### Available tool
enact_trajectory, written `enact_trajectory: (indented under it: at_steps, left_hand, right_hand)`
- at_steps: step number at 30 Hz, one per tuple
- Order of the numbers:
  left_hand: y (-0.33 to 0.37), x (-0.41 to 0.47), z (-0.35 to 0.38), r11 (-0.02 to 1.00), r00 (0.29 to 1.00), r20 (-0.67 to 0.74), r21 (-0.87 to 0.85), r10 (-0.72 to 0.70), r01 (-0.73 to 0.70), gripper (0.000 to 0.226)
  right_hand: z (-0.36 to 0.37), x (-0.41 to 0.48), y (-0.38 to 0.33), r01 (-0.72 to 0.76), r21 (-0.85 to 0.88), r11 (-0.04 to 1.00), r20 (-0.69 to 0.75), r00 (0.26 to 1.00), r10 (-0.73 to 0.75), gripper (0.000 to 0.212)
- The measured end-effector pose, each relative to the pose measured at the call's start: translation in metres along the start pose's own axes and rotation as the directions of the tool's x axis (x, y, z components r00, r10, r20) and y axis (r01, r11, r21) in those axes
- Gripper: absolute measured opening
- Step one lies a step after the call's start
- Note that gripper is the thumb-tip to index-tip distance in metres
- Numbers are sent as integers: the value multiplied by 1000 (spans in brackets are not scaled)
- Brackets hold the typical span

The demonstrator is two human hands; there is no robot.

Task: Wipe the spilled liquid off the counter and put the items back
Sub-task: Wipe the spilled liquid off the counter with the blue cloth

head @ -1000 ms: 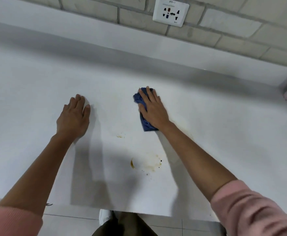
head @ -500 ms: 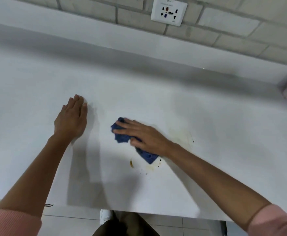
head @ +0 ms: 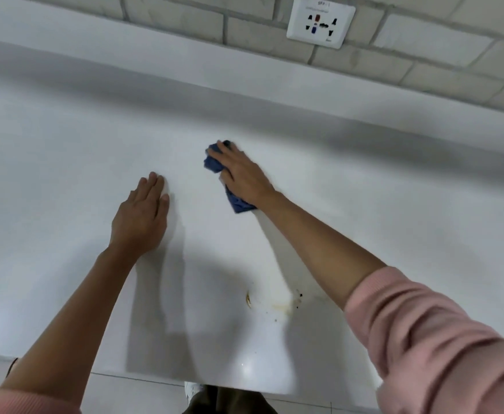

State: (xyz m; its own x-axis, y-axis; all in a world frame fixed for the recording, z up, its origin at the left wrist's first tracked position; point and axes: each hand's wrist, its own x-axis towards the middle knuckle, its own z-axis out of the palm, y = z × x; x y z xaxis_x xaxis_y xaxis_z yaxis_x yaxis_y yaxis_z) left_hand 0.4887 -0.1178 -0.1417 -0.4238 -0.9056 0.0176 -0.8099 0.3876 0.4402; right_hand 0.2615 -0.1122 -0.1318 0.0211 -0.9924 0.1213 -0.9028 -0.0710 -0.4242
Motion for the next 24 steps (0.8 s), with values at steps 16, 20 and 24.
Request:
enact_trajectory:
  at_steps: [16, 20, 24]
  left_hand:
    - [-8, 3, 5, 999, 999, -8, 5, 51, -51, 51]
    - [-9, 4, 8, 999, 999, -13, 3, 41, -41, 51]
    - [-9, 4, 9, 1000, 999, -25, -12, 28, -28, 50]
  right_hand:
    - [-30, -23, 65, -313, 10, 950, -151, 938, 310, 51]
    - [-13, 21, 38, -208, -34, 977, -117, 972, 203, 51]
    - [4, 8, -8, 39, 40, 998, -6, 999, -39, 50]
